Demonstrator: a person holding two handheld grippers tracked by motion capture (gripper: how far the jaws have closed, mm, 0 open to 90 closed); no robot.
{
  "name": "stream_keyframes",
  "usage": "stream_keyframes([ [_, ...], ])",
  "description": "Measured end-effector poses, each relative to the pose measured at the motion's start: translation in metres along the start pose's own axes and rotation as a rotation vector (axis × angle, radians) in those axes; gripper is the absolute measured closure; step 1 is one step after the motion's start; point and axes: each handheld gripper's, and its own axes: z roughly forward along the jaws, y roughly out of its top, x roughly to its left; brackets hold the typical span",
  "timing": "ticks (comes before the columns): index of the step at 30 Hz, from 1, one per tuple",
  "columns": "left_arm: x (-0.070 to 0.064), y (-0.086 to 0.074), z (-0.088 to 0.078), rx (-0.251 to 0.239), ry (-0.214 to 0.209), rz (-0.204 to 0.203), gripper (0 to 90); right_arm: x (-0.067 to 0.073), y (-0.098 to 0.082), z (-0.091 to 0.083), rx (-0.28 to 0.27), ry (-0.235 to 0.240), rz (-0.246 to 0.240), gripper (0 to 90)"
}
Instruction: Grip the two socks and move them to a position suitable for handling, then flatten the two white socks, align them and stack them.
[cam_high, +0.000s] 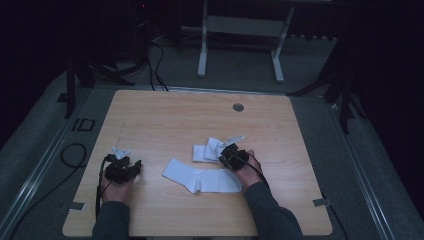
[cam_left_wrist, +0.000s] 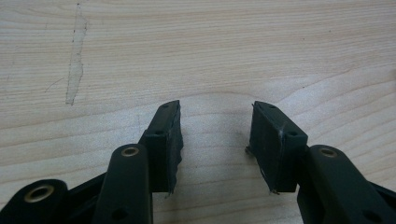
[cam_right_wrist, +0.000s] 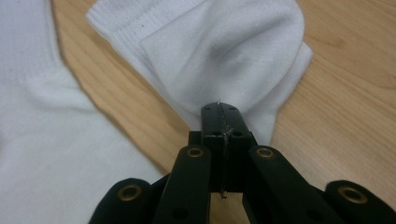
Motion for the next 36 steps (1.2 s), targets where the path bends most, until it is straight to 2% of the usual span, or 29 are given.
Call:
stream_keyframes([
  [6, 0.0, 0.0, 0.0, 0.0, -0.001, 0.001, 53.4, 0.003, -0.005, -0.003, -0.003, 0.004, -0.005, 90.0],
  [10, 0.0, 0.0, 0.0, 0.001, -0.002, 0.001, 53.3, 0.004, -0.005, -0.005, 0.016, 0.014, -0.018, 89.8],
  [13, 0.0, 0.0, 0.0, 0.001, -0.001, 0.001, 53.3, 0.005, -0.003, -0.008, 0.044, 0.031, -0.026, 83.7],
  [15, 0.0, 0.0, 0.0, 0.001, -0.001, 0.001, 53.3, 0.005, -0.002, -0.011, 0.062, 0.03, -0.05, 80.1],
  [18, 0.0, 0.0, 0.0, 0.001, -0.001, 0.001, 53.3, 0.006, -0.002, -0.014, 0.062, 0.028, -0.063, 77.8],
  [19, 0.0, 0.0, 0.0, 0.001, -0.001, 0.0, 53.3, 0.002, 0.003, -0.022, 0.025, 0.016, -0.035, 74.0],
  [20, 0.0, 0.0, 0.0, 0.001, 0.0, 0.0, 53.3, -0.001, 0.005, -0.023, 0.016, 0.009, -0.016, 72.4],
  [25, 0.0, 0.0, 0.0, 0.001, -0.001, 0.001, 53.3, -0.01, 0.011, -0.025, 0.0, 0.001, 0.034, 65.5],
  [26, 0.0, 0.0, 0.0, 0.001, -0.002, 0.0, 53.2, -0.017, 0.015, -0.02, 0.013, -0.006, 0.068, 62.8],
  [28, 0.0, 0.0, 0.0, 0.001, -0.002, 0.0, 53.2, -0.02, 0.016, -0.015, 0.009, -0.004, 0.103, 60.4],
  [29, 0.0, 0.0, 0.0, 0.001, -0.002, 0.0, 53.2, -0.02, 0.016, -0.015, 0.009, -0.004, 0.103, 60.4],
  [31, 0.0, 0.0, 0.0, 0.002, -0.002, 0.002, 53.2, -0.023, 0.018, -0.007, 0.01, 0.017, 0.154, 58.1],
  [32, 0.0, 0.0, 0.0, 0.001, -0.002, 0.001, 53.2, -0.024, 0.018, -0.005, 0.014, 0.025, 0.162, 57.6],
  [34, 0.0, 0.0, 0.0, 0.001, -0.002, 0.002, 53.1, -0.027, 0.018, 0.002, 0.037, 0.045, 0.198, 57.5],
  [35, 0.0, 0.0, 0.0, 0.001, -0.002, 0.002, 53.2, -0.028, 0.018, 0.005, 0.046, 0.051, 0.21, 60.6],
  [36, 0.0, 0.0, 0.0, 0.002, -0.002, 0.002, 53.1, -0.029, 0.018, 0.006, 0.047, 0.056, 0.214, 67.9],
])
